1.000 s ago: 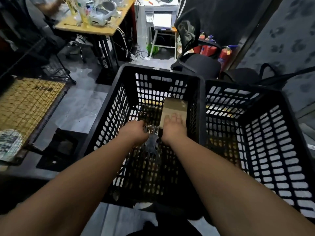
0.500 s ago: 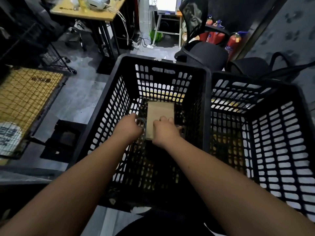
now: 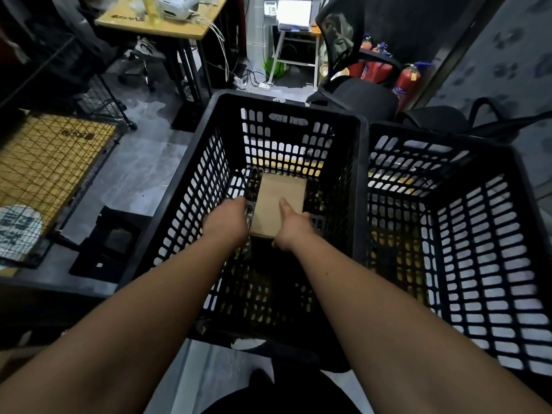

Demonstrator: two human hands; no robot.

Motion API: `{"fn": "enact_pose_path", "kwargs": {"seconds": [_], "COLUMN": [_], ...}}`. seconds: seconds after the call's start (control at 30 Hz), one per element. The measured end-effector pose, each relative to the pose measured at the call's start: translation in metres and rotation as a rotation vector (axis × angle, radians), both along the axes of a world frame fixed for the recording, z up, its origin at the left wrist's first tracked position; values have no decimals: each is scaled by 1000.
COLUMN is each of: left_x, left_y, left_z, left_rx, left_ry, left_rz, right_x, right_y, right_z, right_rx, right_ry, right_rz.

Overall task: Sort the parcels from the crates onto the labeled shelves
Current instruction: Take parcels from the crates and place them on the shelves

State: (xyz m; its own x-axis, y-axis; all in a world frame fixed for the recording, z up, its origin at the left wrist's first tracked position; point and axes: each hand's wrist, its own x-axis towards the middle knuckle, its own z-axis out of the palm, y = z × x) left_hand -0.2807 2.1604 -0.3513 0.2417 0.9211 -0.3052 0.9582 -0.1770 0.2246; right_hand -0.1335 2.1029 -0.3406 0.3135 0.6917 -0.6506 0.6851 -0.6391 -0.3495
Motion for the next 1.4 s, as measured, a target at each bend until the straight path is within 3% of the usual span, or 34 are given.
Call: {"fn": "enact_pose_path", "kwargs": {"seconds": [0.2,0.47,0.6,0.77,0.87,0.97,1.17,1.4], "left_x": [-4,-28,-27,-19,-16,-16,-22,-23], "left_y": [-9,-24,-42,-66,-80,-95,-111,-128], "left_z": [5,41,52,69,87,105,117,126], "left_rx": [-19,20,-13,-193,-255,-280,-266,-266], "left_ry": [-54,-65,-350,-937,-1142,-1240,-1350,-1388], "left_rz": [38,141,188,373,421,389,358,257], "right_x": [1,5,13,21,21,21,29,27], "right_y": [-4,-18,-37,-58,-62,-68,-90,-118], "right_z": [6,49,74,93,106,118,126,142], "right_rx": [-20,230,413,557,606,659,768,705], "right_ry": [43,192,280,406,398,445,837,868], "right_rz": [-13,-49,-220,-419,-483,-575,-665,-513]}}
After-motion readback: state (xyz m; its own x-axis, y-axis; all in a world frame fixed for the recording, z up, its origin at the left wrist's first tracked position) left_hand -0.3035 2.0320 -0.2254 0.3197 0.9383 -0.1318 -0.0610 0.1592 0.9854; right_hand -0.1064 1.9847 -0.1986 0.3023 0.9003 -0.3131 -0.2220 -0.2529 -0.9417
